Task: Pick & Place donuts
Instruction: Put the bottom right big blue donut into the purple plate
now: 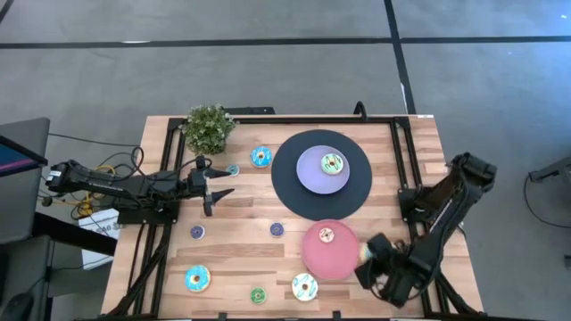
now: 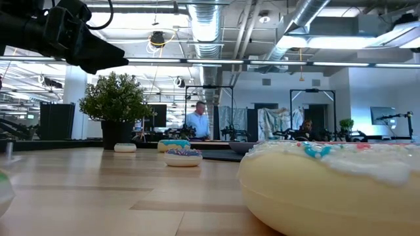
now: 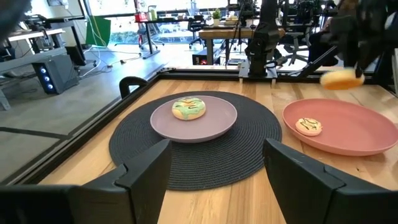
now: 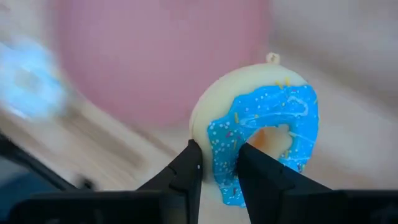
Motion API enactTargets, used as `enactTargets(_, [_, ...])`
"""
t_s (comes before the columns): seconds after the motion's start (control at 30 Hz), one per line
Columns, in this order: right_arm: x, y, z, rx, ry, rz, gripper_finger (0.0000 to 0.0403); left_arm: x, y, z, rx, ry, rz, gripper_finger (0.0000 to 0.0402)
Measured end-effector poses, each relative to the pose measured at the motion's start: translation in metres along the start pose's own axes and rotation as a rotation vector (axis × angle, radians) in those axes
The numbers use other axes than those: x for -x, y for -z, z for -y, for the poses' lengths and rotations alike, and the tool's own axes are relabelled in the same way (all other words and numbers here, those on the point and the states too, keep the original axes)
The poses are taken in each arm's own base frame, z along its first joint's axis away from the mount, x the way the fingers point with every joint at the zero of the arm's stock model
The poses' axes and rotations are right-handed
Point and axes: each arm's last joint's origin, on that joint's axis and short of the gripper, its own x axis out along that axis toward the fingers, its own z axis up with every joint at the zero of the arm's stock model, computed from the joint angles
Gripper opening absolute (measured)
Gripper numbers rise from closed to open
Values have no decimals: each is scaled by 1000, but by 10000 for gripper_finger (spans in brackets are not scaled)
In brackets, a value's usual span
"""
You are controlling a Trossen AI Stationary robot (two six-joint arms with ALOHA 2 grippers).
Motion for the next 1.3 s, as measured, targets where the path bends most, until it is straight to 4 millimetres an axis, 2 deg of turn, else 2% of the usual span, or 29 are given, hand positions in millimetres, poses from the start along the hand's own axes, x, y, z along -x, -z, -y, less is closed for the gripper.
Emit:
enactTargets(0.1, [10,-34,-4,17,-71,134,87,0,0,0,-1,0,0,247])
enactTargets(0.27, [11,-109,-8,90,-66,226,88,0,0,0,-2,0,1,247])
enactTargets(0.5, [-14,-224,-15,194,-221,275,88,0,0,0,-2,0,1,247])
enactTargets(0.63, [-39,-267,-5,185,-183,226,87,0,0,0,-3,0,0,247])
enactTargets(0.77, [-60,-295,-1,187,-97,165,86,0,0,0,-9,0,-1,247])
enactTargets(0.93, [-74,-320,-8,209,-35,132,86,0,0,0,-30,0,0,247])
enactTargets(1.1, [-93,-334,-5,205,81,39,86,0,0,0,-30,-3,0,247])
enactTargets(1.3, [-118,-344,-1,225,135,-13,86,0,0,0,-31,-10,-4,247])
